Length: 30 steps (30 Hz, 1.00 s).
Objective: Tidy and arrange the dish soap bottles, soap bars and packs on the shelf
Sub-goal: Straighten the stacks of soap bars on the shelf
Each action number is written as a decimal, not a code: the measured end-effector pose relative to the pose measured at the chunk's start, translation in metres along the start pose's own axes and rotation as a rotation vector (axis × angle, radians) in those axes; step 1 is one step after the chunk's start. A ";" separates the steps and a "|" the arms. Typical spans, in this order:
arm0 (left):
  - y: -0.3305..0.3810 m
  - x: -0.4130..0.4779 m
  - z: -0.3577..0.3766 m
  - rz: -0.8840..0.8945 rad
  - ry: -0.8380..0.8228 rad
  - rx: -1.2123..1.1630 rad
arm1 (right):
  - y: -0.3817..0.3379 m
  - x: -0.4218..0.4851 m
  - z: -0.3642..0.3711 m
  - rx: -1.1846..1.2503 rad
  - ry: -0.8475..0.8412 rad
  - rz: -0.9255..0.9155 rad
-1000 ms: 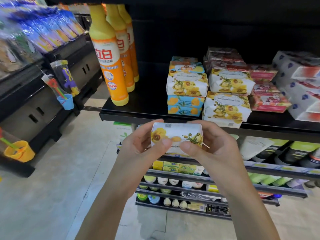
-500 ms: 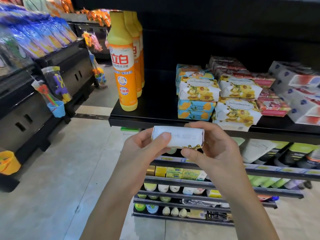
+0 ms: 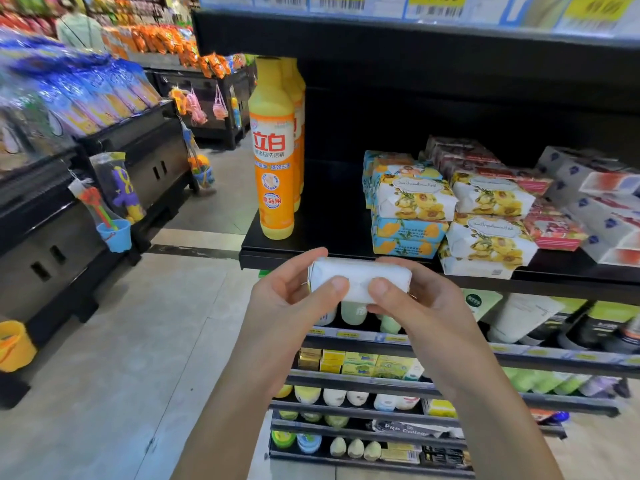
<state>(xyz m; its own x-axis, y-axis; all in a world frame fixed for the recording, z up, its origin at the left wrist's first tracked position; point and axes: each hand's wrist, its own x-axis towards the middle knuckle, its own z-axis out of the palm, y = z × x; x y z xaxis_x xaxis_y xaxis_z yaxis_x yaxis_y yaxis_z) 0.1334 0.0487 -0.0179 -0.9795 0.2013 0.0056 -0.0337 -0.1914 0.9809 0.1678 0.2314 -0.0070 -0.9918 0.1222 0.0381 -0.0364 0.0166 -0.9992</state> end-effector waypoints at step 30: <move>-0.002 0.003 0.004 0.007 -0.060 -0.037 | 0.003 0.005 -0.005 0.035 -0.092 -0.050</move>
<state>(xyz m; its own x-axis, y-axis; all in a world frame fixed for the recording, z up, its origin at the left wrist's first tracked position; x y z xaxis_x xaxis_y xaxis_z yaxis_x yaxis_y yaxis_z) 0.1317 0.0540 -0.0193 -0.9662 0.2566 0.0256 -0.0348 -0.2280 0.9730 0.1633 0.2366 -0.0095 -0.9956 0.0309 0.0885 -0.0889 -0.0142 -0.9959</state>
